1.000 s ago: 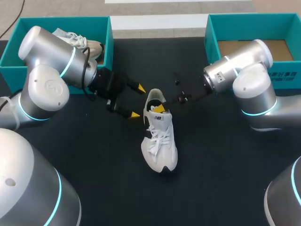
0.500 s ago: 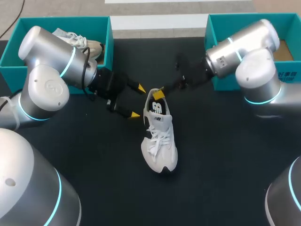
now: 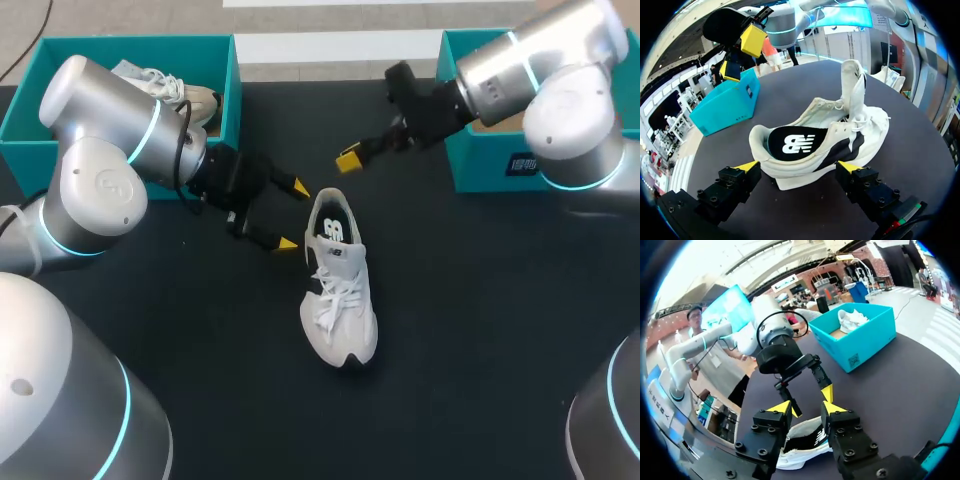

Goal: Take the shoe out of the shoebox, open the shoe tongue, remove and reinsert the insole, then place the shoe into the shoebox

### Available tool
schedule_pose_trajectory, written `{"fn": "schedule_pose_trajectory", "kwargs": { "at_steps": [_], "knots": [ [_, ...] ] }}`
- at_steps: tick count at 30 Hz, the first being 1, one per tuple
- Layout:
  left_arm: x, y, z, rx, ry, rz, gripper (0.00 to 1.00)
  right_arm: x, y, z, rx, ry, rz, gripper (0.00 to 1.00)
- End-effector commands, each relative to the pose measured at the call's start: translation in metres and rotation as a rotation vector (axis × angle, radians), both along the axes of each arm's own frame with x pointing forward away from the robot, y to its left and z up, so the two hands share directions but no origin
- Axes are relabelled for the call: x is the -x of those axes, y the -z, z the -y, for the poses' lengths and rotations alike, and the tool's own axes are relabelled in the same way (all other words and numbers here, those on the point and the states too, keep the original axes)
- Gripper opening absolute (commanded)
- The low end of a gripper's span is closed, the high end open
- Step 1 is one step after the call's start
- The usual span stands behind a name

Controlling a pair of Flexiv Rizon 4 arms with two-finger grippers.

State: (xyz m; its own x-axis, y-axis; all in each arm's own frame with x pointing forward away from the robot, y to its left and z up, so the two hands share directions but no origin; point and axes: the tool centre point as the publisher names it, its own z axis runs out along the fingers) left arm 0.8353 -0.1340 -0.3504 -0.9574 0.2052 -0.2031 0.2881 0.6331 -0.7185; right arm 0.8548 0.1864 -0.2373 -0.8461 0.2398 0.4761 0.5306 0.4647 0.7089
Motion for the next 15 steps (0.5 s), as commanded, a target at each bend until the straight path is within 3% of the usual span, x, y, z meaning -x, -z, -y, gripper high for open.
{"fn": "schedule_pose_trajectory", "kwargs": {
  "at_steps": [1,5,8,11,15],
  "knots": [
    [0.001,0.000,0.001,-0.003,-0.001,0.001,1.00,0.017,-0.018,0.010,0.044,0.060,0.004,0.00],
    [0.001,0.000,0.001,-0.003,-0.001,0.001,1.00,0.021,-0.020,0.008,0.143,0.121,-0.015,0.00],
    [0.001,0.000,0.001,-0.003,-0.001,0.001,1.00,0.024,-0.019,0.006,0.279,0.219,-0.031,0.00],
    [0.001,0.000,0.001,-0.003,-0.001,0.001,1.00,0.027,-0.016,0.007,0.530,0.343,-0.040,0.00],
    [0.001,0.000,0.001,-0.003,-0.001,0.001,1.00,0.028,-0.016,0.006,0.556,0.353,-0.034,0.00]
  ]
}}
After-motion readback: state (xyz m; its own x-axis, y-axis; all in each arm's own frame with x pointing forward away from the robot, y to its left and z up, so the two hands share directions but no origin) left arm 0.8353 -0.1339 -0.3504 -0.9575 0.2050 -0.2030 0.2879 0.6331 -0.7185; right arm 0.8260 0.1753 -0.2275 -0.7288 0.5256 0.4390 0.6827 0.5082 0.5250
